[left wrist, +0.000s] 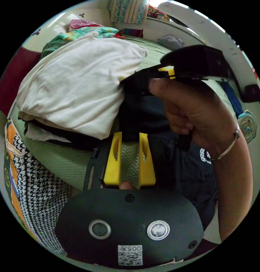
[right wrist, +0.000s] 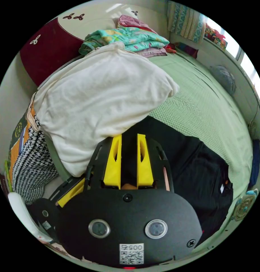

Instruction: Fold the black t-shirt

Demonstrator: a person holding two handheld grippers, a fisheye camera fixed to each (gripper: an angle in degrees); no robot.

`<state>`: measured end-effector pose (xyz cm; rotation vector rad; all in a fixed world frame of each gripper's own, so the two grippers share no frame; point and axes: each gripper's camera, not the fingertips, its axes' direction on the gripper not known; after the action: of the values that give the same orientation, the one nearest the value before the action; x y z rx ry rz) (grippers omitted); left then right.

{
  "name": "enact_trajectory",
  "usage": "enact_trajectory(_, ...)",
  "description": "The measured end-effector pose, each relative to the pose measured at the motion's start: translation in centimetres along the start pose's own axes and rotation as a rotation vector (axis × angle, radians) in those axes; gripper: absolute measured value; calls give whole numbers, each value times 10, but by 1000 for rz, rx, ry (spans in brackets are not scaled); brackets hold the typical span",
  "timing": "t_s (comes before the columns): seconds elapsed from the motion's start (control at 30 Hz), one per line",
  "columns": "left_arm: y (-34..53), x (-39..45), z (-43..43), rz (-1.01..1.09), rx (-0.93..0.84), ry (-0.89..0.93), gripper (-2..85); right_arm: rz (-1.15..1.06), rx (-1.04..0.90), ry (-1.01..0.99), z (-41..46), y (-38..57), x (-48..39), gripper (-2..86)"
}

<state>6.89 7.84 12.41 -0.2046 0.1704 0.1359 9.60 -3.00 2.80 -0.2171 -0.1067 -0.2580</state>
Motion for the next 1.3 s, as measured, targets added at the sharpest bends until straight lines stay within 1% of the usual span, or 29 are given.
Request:
enact_trajectory(0.13,-7,-2,4,-2,-10,19,65,8,-36,16,11,-7,10,57)
enact_trajectory(0.27,-10,2,-1,8,0,38,44,26,-42,-66,3,-10,34,-5)
enact_trajectory(0.4,-11,15,-15,58,48,1,38,115,77,-142,-38,4,74,-16)
enact_trajectory(0.57,-7,45,-42,127,113,15,42,224,205,-195,-96,38,131,-17)
enact_trajectory(0.67,3,69,-54,201,132,56,46,294,285,-170,-129,74,169,-16)
enact_trajectory(0.77,15,90,-55,258,122,98,42,394,317,-151,-143,120,209,-13)
enact_trajectory(0.83,21,100,-50,273,110,97,41,469,291,-149,-137,148,232,-4)
enact_trajectory(0.93,25,110,-38,277,73,94,40,560,207,-120,-116,192,259,32)
enact_trajectory(0.97,25,113,-33,279,65,93,40,589,179,-135,-110,206,268,50)
enact_trajectory(1.03,23,117,-27,275,60,79,39,650,191,-179,-108,224,279,58)
enact_trajectory(1.13,14,121,-17,260,50,65,39,659,222,-205,-112,232,286,74)
enact_trajectory(1.23,1,127,-6,244,43,49,39,597,224,-199,-114,214,284,76)
enact_trajectory(1.3,-6,131,2,244,35,47,39,499,200,-173,-110,190,274,80)
